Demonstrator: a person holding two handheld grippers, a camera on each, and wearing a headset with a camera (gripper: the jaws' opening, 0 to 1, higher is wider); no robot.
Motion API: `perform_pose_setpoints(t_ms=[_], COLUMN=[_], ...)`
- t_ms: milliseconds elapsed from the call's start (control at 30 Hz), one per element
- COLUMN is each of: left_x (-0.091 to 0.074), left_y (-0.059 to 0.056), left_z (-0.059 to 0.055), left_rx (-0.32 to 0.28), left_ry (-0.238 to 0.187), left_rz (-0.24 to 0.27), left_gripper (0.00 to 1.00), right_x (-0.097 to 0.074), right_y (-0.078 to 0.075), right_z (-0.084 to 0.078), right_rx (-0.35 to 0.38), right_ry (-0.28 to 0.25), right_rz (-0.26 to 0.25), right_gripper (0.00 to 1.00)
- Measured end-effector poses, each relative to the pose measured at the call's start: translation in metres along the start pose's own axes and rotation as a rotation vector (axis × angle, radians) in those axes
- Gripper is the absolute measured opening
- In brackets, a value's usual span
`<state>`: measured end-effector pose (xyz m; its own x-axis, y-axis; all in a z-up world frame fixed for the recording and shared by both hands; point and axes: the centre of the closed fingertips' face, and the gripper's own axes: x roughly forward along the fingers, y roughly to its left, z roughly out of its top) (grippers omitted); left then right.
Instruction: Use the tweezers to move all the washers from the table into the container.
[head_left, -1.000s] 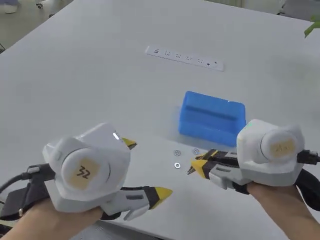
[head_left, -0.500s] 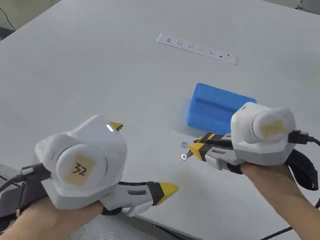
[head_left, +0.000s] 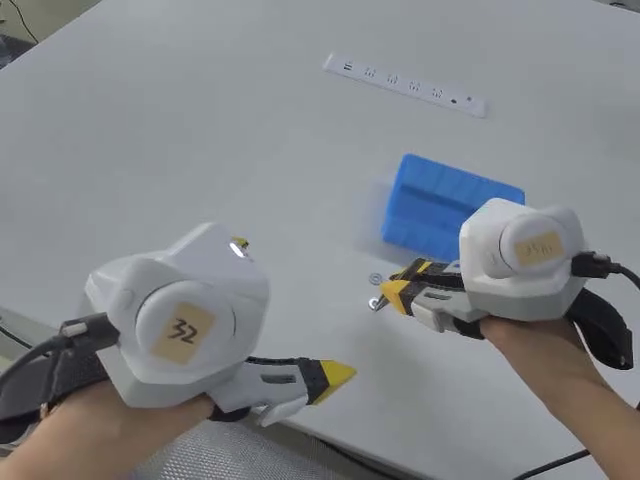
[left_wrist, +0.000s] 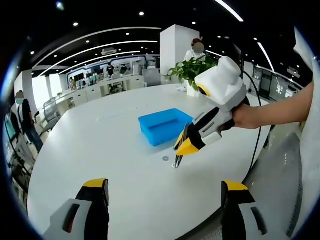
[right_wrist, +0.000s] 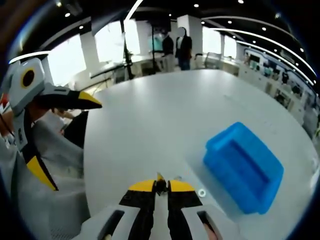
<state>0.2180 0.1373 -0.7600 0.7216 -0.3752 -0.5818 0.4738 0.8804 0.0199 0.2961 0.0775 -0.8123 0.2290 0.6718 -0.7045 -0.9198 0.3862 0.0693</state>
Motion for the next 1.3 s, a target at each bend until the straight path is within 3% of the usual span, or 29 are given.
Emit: perform_pose_setpoints(t_ms=[733, 800, 1000, 1300], left_x=[0.005, 0.006, 0.008, 0.007], left_y=[-0.002, -0.003, -0.003, -0.003], left_z=[-0.006, -0.004, -0.006, -0.005], left_rx=[0.012, 0.006, 0.009, 0.011], left_ry=[-0.002, -0.021, -0.020, -0.014], left_rz=[-0.004, -0.011, -0.015, -0.016], left_gripper=[0.96, 0.96, 0.97, 0.96], right_x=[0.000, -0.004, -0.020, -0.046], right_y=[0.002, 0.003, 0.000, -0.027], right_z=[0.005, 0.010, 0.026, 0.064], right_rx=[-0.059, -0.048, -0.049, -0.063], right_ry=[0.017, 0.001, -0.039, -0.125], right_rz=[-0.025, -0.020, -0.031, -0.100], right_gripper=[0.03, 0.03, 0.03, 0.03])
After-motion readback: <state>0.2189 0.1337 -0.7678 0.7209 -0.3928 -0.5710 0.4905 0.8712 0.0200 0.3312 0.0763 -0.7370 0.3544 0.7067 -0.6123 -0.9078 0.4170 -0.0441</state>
